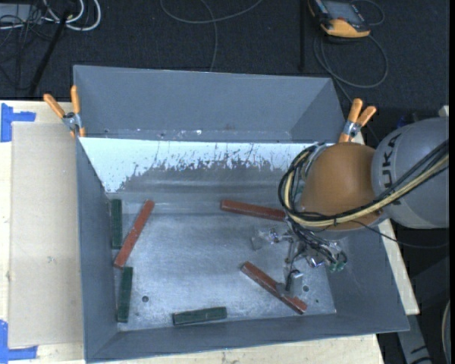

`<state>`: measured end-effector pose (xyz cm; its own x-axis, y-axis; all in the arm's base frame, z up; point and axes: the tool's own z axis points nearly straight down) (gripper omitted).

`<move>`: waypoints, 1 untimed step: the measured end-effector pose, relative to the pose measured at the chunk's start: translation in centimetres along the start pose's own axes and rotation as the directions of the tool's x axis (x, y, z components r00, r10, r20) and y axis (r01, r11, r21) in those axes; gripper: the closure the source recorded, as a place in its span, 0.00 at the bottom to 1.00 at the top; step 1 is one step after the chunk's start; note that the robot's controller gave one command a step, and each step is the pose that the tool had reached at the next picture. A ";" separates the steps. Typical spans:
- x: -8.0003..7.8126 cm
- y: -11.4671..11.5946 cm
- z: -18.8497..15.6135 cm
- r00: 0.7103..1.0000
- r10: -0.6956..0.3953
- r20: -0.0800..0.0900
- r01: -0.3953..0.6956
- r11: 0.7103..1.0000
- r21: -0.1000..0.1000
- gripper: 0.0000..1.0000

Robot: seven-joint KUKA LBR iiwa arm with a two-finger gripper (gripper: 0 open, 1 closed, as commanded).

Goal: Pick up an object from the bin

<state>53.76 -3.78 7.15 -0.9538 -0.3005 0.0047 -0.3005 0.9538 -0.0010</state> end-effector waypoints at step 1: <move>4.8 4.1 -0.1 1.000 0.012 0.027 -0.012 1.000 0.006 0.00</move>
Offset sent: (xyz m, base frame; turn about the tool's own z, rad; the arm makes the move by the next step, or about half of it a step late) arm -0.0635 0.0243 -0.0015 0.0122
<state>47.94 -1.34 7.29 -0.9570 -0.2892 -0.0224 -0.2891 0.9573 -0.0066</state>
